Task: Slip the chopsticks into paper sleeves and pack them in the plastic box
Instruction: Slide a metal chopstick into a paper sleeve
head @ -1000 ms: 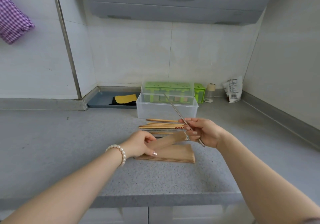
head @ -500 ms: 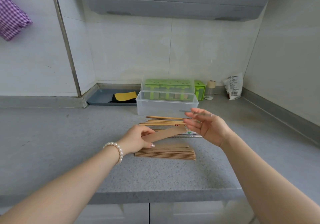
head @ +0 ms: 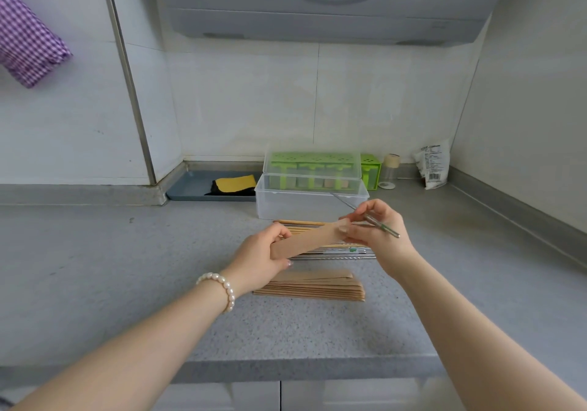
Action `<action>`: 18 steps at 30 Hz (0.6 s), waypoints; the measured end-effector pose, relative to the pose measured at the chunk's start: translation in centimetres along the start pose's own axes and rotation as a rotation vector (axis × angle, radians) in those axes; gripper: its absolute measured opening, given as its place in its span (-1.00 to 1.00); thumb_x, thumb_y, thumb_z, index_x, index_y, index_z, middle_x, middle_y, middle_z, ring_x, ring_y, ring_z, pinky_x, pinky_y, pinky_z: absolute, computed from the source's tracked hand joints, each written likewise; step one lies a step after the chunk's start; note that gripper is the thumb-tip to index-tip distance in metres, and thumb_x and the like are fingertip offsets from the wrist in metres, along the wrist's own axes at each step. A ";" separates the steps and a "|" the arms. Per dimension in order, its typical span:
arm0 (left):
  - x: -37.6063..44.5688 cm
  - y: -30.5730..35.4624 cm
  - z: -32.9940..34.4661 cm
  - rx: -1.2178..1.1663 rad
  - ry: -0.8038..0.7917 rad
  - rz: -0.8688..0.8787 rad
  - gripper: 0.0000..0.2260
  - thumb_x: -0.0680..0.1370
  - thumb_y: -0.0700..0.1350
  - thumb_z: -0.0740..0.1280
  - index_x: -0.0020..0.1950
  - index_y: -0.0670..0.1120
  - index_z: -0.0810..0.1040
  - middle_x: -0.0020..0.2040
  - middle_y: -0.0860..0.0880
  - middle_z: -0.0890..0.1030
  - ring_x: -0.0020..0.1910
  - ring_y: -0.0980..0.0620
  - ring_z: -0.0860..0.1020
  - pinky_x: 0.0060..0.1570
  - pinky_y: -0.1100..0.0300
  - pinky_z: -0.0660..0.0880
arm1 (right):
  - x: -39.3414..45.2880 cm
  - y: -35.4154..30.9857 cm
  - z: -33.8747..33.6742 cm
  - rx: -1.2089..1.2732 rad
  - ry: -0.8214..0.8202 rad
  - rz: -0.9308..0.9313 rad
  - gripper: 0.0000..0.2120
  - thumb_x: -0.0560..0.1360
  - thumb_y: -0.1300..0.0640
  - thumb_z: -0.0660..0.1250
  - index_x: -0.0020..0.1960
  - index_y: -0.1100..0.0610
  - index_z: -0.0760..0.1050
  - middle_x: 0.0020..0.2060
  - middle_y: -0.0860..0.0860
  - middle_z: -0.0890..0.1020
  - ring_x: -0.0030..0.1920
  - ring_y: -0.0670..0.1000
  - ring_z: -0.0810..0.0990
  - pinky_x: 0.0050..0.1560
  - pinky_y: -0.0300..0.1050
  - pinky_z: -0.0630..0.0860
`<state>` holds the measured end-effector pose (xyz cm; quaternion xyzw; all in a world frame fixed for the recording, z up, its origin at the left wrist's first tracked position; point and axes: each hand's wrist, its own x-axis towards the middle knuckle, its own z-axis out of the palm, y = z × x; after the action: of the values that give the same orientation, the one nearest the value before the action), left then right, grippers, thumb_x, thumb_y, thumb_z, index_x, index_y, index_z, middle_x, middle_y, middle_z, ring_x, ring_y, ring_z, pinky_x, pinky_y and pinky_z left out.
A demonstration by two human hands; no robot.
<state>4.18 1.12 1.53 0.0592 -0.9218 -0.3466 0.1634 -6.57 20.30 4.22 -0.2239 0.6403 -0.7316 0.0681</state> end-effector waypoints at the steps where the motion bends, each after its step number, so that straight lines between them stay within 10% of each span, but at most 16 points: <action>1: 0.0 0.1 -0.1 0.008 -0.012 -0.005 -0.65 0.43 -0.19 0.45 0.10 0.07 0.40 0.13 0.03 0.56 0.04 0.07 0.53 -0.08 0.30 0.51 | -0.1 -0.2 0.3 -0.011 0.017 -0.018 -0.68 0.29 0.56 0.39 -0.22 0.20 0.39 -0.25 0.20 0.56 -0.24 0.09 0.61 -0.30 -0.14 0.61; 13: 0.9 4.7 0.4 0.114 0.035 0.089 -0.76 0.42 0.00 0.43 0.00 -0.03 0.50 -0.08 0.01 0.59 -0.10 0.01 0.55 -0.09 0.05 0.52 | -0.8 -0.4 2.9 -0.052 -0.062 -0.113 -0.76 0.33 0.50 0.40 -0.20 0.24 0.41 -0.36 0.11 0.57 -0.37 -0.02 0.63 -0.29 -0.11 0.62; 15: 0.8 4.3 0.4 0.137 0.041 0.089 -0.71 0.44 0.01 0.40 0.10 -0.07 0.52 -0.03 -0.01 0.60 -0.06 0.00 0.55 -0.04 0.02 0.53 | -1.1 -1.0 2.6 0.069 0.017 -0.084 -0.92 0.47 0.31 0.34 -0.19 0.24 0.46 -0.36 0.14 0.61 -0.41 0.00 0.63 -0.34 -0.14 0.60; 18: 0.6 3.5 0.1 0.104 0.032 0.065 -0.65 0.46 0.02 0.40 0.21 -0.03 0.50 0.08 0.00 0.59 0.01 0.03 0.54 0.03 0.05 0.54 | -0.5 -1.5 0.6 0.268 0.182 -0.023 -0.58 0.60 -0.05 0.08 -0.17 0.22 0.53 -0.50 0.06 0.58 -0.50 0.00 0.52 -0.40 -0.15 0.46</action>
<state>3.64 3.66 3.88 0.0430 -0.9372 -0.2918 0.1861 -5.60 20.17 5.64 -0.1529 0.5378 -0.8285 0.0310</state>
